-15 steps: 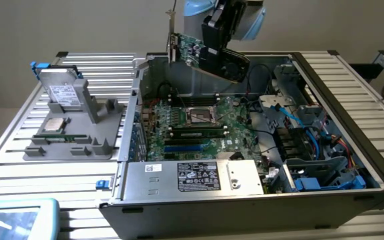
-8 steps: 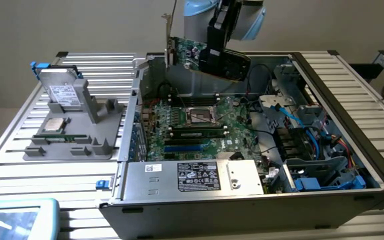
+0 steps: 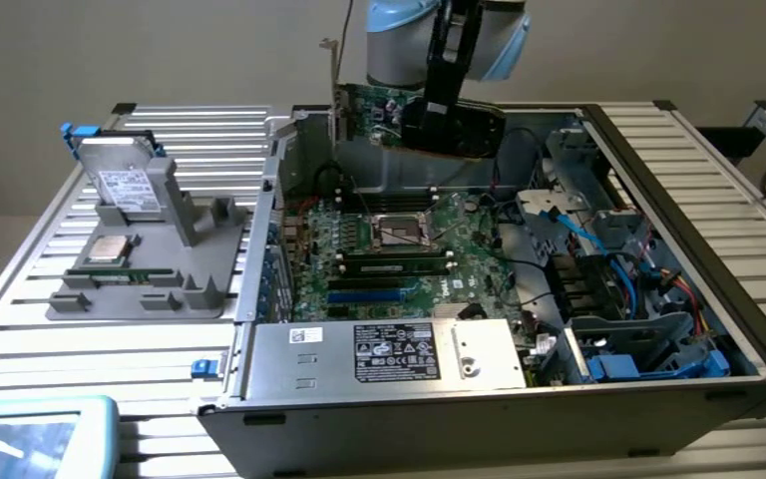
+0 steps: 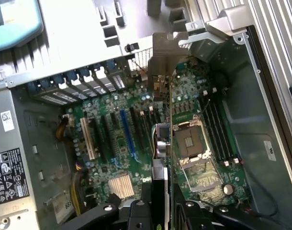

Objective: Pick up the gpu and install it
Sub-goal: 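Insert the gpu into the slot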

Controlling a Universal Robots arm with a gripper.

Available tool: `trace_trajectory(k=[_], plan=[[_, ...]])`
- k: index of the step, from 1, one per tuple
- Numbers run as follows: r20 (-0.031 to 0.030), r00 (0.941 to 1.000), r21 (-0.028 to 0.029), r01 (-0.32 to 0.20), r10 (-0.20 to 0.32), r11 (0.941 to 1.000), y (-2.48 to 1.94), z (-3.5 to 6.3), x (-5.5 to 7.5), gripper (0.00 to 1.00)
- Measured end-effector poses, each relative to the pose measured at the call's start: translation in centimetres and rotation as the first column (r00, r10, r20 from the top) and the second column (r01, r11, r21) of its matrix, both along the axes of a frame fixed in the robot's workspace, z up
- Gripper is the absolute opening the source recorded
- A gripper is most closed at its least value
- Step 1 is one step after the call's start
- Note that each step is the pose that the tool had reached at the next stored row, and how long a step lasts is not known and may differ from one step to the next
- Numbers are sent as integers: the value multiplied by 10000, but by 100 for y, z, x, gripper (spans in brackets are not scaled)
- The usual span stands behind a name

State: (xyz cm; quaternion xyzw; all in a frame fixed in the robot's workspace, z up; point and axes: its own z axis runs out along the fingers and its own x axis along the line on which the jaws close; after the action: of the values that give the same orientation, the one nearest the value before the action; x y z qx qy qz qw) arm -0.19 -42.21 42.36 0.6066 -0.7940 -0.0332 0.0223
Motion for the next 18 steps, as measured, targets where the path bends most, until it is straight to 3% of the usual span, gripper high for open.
trace_trajectory(k=[5, 7, 12, 13, 18], plan=[[377, 9973, -48, -631, 632, 9980, 0, -7, 0, 27], [474, 9949, -99, -884, 888, 9960, 1, -10, 0, 27], [444, 9870, -389, -1531, 1548, 9874, 0, -15, 0, 27], [438, 9858, -421, -1604, 1623, 9861, 0, -15, 0, 27], [438, 9858, -423, -1605, 1623, 9861, 1, -20, 0, 27]])
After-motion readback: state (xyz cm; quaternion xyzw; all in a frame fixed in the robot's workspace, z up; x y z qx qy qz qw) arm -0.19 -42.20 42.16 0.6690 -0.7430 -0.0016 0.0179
